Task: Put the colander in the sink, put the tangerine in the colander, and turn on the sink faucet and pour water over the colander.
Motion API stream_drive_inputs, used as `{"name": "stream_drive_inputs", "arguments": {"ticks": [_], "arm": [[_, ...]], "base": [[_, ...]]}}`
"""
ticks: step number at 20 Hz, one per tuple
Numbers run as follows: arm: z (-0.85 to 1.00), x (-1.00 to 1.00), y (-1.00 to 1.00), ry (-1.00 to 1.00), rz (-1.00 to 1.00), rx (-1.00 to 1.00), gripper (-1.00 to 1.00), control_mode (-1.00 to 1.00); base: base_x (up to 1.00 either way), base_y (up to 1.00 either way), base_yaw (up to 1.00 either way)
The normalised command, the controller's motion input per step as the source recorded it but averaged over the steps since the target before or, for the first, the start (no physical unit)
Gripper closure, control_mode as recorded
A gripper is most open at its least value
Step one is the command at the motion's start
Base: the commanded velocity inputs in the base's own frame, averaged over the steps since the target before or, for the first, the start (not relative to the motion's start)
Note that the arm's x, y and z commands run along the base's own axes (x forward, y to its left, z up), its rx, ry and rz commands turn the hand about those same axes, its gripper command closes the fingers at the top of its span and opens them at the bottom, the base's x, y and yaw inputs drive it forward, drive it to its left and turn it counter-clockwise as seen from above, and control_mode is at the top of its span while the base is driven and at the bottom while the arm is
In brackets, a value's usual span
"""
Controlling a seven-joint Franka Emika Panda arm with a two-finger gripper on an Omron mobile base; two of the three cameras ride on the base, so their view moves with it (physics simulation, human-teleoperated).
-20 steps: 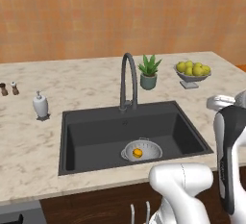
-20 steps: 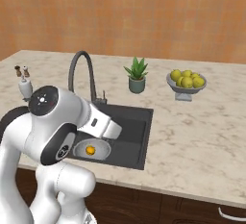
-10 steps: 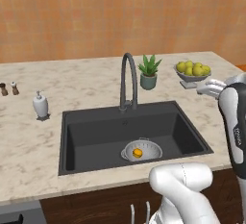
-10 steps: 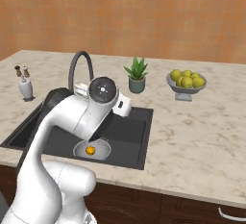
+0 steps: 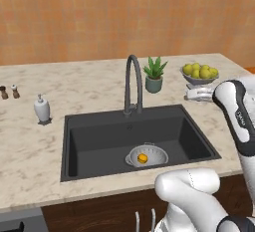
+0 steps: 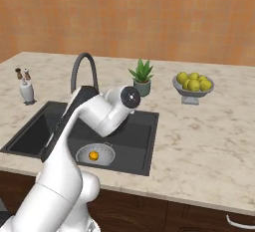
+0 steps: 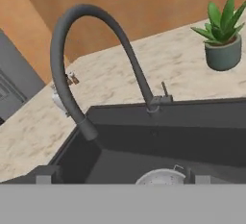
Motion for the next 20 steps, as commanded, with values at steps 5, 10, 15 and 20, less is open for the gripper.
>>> {"name": "stream_drive_inputs", "arguments": {"ticks": [5,10,15,20], "arm": [[-0.63,0.70,0.32,0.00,0.16,0.06,-1.00,-1.00],[-0.45,0.40,0.50,0.00,0.04,0.03,-1.00,-1.00],[-0.24,0.41,0.44,0.00,0.00,0.01,-1.00,-1.00],[-0.09,0.39,0.09,0.00,0.00,0.03,-1.00,-1.00]], "base": [[0.00,0.00,0.00],[0.00,0.00,0.00],[0.00,0.00,0.00],[0.00,0.00,0.00]]}}
